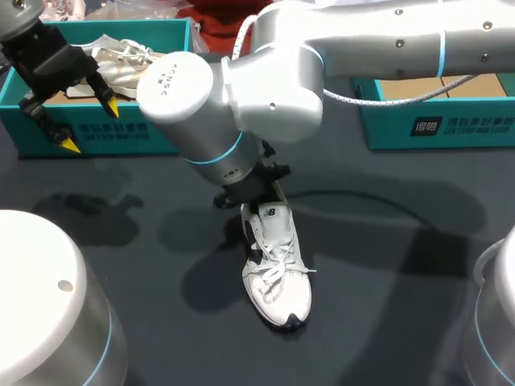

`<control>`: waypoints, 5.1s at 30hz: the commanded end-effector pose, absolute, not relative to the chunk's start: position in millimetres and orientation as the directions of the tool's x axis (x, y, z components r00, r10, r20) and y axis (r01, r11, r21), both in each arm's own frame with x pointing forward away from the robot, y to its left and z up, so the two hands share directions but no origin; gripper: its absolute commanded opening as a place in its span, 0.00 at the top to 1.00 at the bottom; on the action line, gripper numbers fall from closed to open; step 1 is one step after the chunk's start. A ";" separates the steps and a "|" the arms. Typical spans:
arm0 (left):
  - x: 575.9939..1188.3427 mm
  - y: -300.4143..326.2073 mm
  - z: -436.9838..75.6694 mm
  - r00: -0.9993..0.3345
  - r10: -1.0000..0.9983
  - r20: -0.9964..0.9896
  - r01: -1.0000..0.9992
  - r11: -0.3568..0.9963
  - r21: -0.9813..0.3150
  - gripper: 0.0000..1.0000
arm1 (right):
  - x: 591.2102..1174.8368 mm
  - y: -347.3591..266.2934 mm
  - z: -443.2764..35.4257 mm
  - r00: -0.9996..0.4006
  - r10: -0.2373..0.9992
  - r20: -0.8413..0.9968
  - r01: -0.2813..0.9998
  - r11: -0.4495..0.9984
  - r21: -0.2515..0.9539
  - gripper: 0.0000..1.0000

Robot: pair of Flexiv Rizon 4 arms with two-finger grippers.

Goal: Take the shoe out of the shoebox, open the shoe tongue, remove and reinsert the insole, then place the shoe into the shoebox

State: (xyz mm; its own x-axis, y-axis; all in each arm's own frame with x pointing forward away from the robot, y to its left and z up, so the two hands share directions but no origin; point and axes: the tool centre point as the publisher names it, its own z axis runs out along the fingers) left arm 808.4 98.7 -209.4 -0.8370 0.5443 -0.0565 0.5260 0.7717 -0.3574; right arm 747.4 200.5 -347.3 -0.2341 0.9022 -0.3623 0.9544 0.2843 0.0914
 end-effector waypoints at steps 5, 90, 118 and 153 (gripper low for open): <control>809.1 98.8 -209.6 -0.836 0.545 -0.055 0.527 0.772 -0.356 0.00 | 762.2 196.7 -337.4 -0.253 0.914 -0.317 0.959 0.279 0.039 1.00; 809.1 98.8 -209.6 -0.836 0.545 -0.055 0.527 0.772 -0.356 0.00 | 648.4 188.9 -301.9 -0.051 0.988 -0.147 0.996 0.040 -0.076 0.53; 809.1 98.8 -209.6 -0.836 0.545 -0.055 0.527 0.772 -0.356 0.00 | 667.1 199.3 -290.8 -0.092 0.989 -0.120 0.996 0.091 -0.008 0.79; 809.1 98.8 -209.6 -0.836 0.545 -0.055 0.527 0.772 -0.356 0.00 | 724.0 203.5 -347.6 -0.250 0.968 0.023 0.968 0.250 -0.028 0.83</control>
